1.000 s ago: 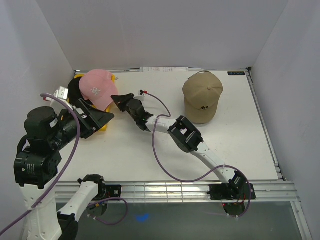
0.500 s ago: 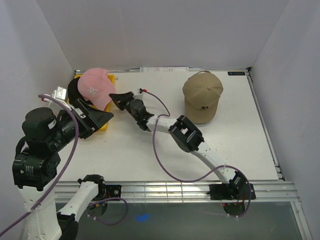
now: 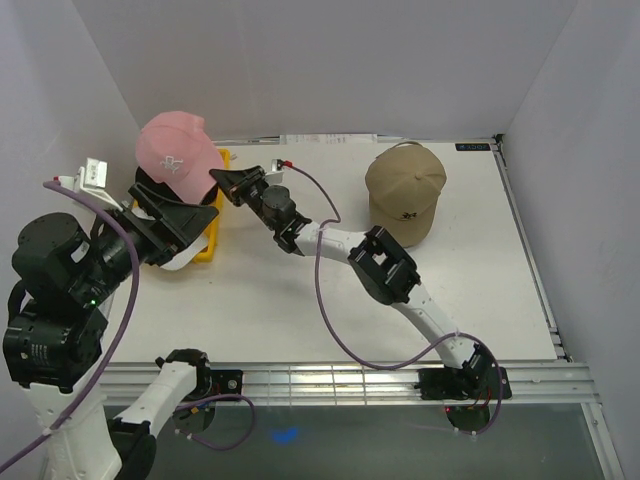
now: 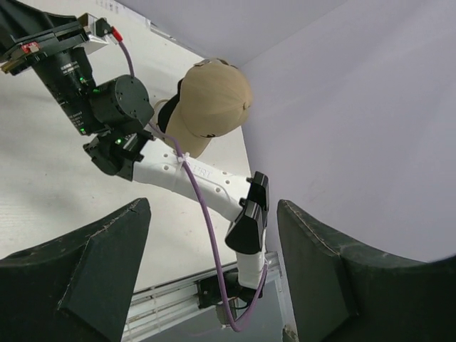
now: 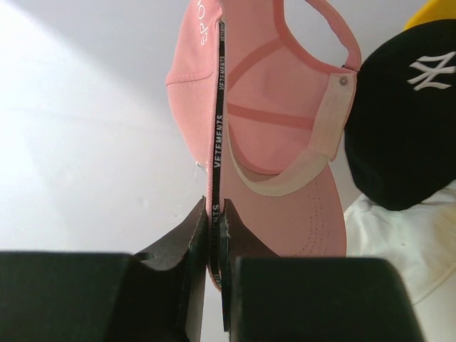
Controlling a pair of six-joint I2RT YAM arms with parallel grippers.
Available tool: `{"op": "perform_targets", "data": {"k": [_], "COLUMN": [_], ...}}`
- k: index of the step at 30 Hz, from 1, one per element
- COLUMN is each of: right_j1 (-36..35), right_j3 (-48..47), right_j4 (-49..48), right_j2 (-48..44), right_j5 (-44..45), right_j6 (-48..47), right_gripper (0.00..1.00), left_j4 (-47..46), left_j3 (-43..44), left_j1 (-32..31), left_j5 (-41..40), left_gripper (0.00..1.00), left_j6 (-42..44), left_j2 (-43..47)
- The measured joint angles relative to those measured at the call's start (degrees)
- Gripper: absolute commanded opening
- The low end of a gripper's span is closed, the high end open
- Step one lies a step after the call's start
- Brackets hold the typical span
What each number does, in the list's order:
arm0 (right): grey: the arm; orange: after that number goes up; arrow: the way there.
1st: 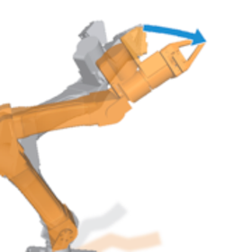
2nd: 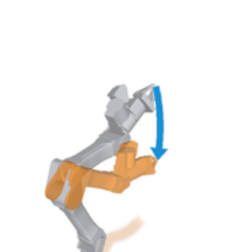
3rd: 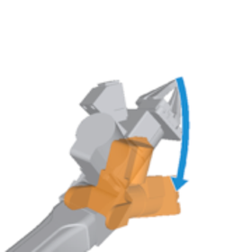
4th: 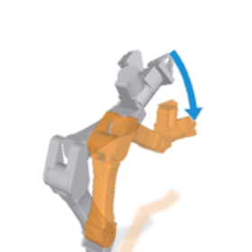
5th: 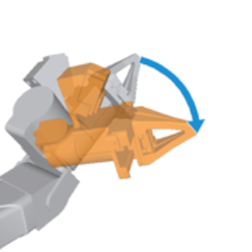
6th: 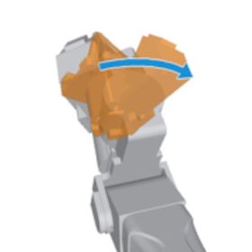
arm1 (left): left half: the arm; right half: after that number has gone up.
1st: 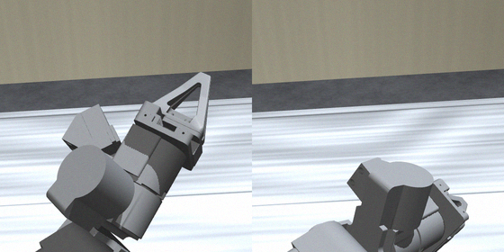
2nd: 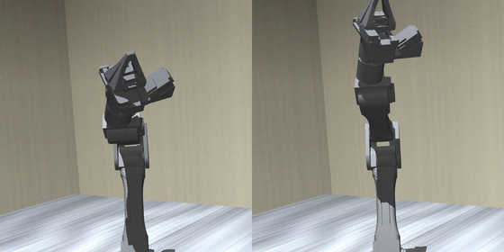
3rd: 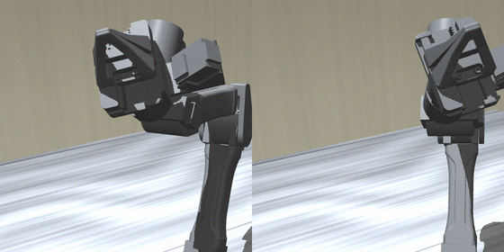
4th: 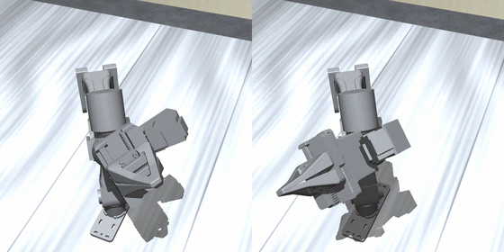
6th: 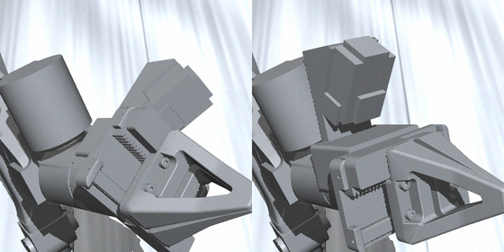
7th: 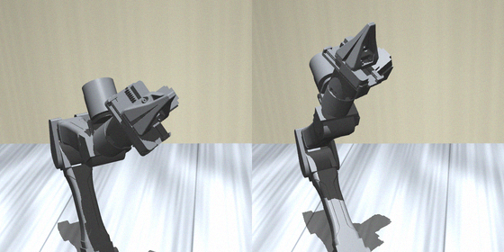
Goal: Stack the hats
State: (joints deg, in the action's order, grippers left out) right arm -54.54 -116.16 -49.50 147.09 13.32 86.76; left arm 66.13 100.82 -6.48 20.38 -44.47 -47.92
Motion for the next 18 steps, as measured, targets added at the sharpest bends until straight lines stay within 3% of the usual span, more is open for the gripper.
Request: {"op": "perform_targets", "data": {"k": [11, 18], "right_j1": [-0.5, -0.8], "right_j3": [20.4, 33.8], "right_j4": [0.2, 12.0], "right_j2": [-21.7, -44.7], "right_j5": [2.8, 12.0], "right_j6": [-2.0, -3.3], "right_gripper": [0.08, 0.08], "left_j4": [-2.7, -9.2], "left_j3": [15.3, 14.1], "left_j1": [0.0, 0.0], "left_j5": [-0.2, 1.0], "left_gripper": [0.8, 0.79], "left_j6": [-2.7, -7.5], "left_j2": [-8.0, -9.7]}}
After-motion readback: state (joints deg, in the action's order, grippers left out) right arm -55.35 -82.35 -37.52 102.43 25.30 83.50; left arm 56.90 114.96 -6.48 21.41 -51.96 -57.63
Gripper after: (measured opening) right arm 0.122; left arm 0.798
